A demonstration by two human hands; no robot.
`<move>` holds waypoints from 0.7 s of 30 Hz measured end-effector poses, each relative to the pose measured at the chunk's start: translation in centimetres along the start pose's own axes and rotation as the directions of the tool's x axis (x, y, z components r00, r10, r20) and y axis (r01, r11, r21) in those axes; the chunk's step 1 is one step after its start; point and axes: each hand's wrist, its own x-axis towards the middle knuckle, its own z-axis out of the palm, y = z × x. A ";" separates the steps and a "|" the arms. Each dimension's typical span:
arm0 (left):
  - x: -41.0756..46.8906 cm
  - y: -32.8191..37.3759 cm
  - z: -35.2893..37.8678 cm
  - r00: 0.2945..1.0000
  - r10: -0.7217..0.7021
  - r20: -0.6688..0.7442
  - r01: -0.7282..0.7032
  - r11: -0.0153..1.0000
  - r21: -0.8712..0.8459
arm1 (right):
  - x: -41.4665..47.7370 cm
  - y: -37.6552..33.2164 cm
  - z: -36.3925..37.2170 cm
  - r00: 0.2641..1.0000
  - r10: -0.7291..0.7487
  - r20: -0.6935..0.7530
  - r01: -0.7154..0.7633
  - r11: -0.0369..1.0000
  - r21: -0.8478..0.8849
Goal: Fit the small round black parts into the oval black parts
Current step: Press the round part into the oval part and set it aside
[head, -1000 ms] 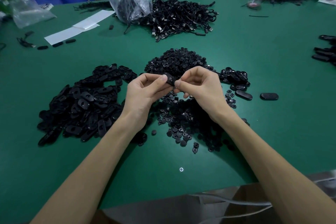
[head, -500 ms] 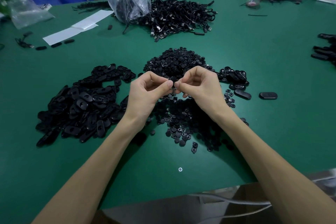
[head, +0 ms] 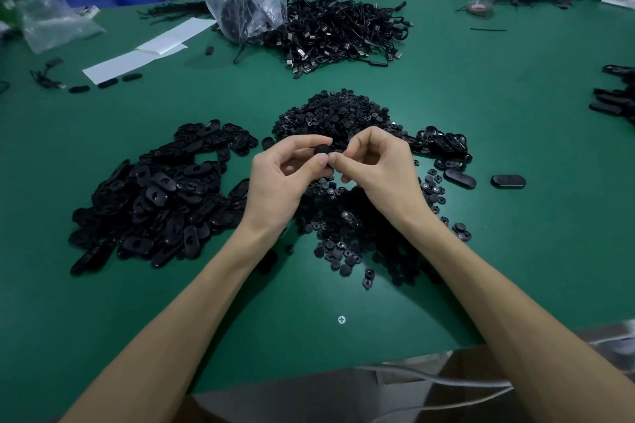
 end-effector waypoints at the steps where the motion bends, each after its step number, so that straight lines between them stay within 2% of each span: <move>1: 0.0 0.0 0.1 1.000 -0.002 -0.004 0.002 1.000 -0.012 | -0.1 -0.1 0.0 1.000 -0.005 -0.001 0.005 1.000 -0.009; 7: 0.0 0.0 0.1 0.999 -0.045 -0.001 0.044 0.989 -0.142 | 0.0 0.0 0.0 0.999 -0.039 -0.024 0.037 0.998 -0.053; 12: 0.1 0.2 -0.1 0.994 -0.109 0.025 0.112 0.961 -0.251 | 0.2 0.2 0.0 1.000 -0.009 0.013 0.008 0.999 0.033; 18: 0.2 0.2 -0.4 0.985 -0.171 -0.005 0.165 0.958 -0.233 | 0.3 0.3 -0.2 1.000 0.017 0.021 -0.019 0.996 0.088; 21: 0.2 0.2 -0.5 0.982 -0.191 -0.010 0.184 0.957 -0.223 | 0.3 0.2 -0.2 0.996 0.067 0.054 -0.076 0.981 0.178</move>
